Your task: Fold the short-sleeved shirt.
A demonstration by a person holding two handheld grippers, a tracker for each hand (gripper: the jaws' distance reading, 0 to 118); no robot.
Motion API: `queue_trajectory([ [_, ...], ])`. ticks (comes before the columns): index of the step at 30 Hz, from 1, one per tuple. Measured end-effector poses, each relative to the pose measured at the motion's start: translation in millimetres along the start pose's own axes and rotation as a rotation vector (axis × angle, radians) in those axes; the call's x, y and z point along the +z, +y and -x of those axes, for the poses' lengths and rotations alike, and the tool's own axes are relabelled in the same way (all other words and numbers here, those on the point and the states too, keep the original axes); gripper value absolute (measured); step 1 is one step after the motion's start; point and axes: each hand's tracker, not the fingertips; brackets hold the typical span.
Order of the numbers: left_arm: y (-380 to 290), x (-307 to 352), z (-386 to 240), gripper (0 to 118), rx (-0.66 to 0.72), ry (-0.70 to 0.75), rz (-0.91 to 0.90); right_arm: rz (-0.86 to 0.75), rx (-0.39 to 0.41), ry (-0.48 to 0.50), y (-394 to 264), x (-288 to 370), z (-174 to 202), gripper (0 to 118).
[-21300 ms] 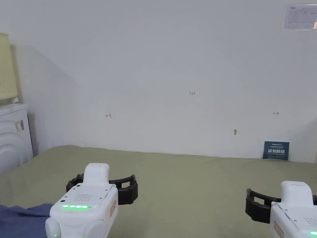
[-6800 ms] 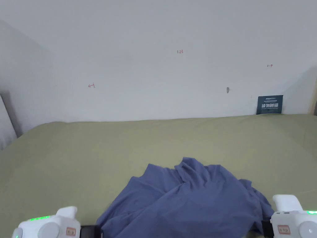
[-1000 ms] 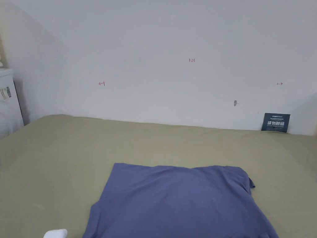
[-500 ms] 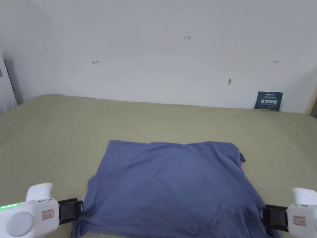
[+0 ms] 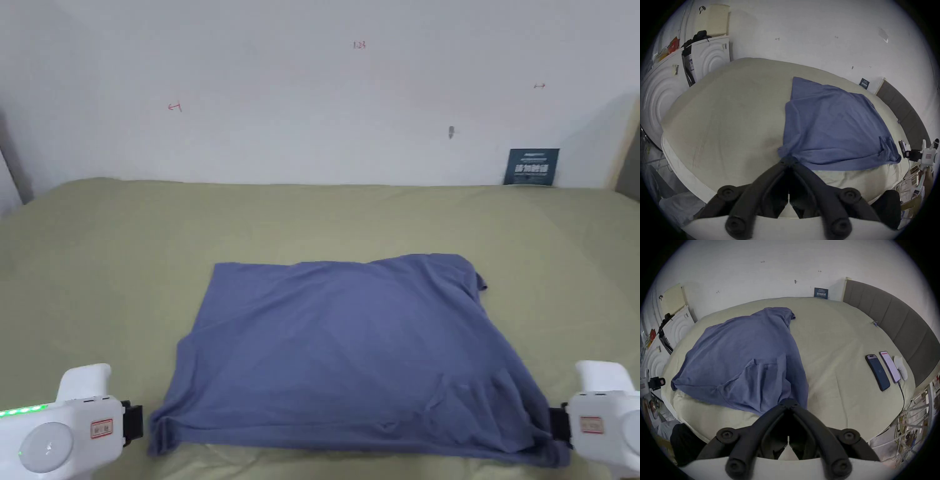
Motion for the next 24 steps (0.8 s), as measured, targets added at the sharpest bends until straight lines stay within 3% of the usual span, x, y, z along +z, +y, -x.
queue_trajectory([
  [2,2.8,-3.5,9.3,1,0.003,-0.007,0.035,-0.002,-0.002,0.006,1.0,-1.4,-3.6,0],
  [3,2.1,-4.6,11.5,10,-0.002,-0.010,0.034,-0.002,-0.002,0.007,1.5,-2.8,-4.1,0],
  [5,-0.4,-6.2,9.9,80,-0.034,0.017,0.017,-0.001,0.000,0.006,2.6,-6.7,-4.0,0],
  [6,-1.1,-9.2,10.2,97,-0.039,0.013,0.019,0.002,-0.001,0.005,3.3,-8.9,-3.8,0],
  [7,-1.8,-12.7,10.7,97,-0.035,-0.006,0.034,0.005,-0.004,0.009,3.6,-11.0,-3.7,0],
  [10,-4.4,-29.7,4.0,97,-0.022,-0.087,0.063,0.012,-0.008,0.022,2.8,-15.3,-0.3,0],
  [14,-6.4,-62.6,-9.9,96,-0.075,-0.028,0.115,0.023,-0.007,0.034,0.9,-18.8,0.4,0],
  [17,-7.6,-75.5,-9.4,89,-0.063,-0.015,0.120,0.005,-0.014,0.055,-1.3,-21.0,-5.0,0],
  [18,-7.0,-75.9,-6.8,79,-0.038,-0.042,0.116,-0.007,-0.014,0.067,-1.8,-21.8,-8.0,1],
  [19,-6.2,-76.8,-5.4,45,-0.024,-0.053,0.115,-0.015,-0.009,0.067,-1.9,-22.5,-9.9,17],
  [20,-5.6,-77.8,-5.4,19,-0.024,-0.042,0.113,-0.021,-0.005,0.076,-2.2,-23.9,-12.3,49],
  [21,-6.5,-77.0,-5.5,8,-0.031,-0.032,0.107,-0.010,0.000,0.074,-1.5,-27.4,-12.3,88],
  [22,-6.4,-75.8,-5.6,7,-0.036,-0.042,0.099,0.005,0.007,0.076,-1.9,-30.0,-12.0,117],
  [24,-5.8,-75.8,-5.7,5,-0.048,-0.051,0.094,-0.014,0.027,0.125,-3.0,-31.1,-13.8,112],
])
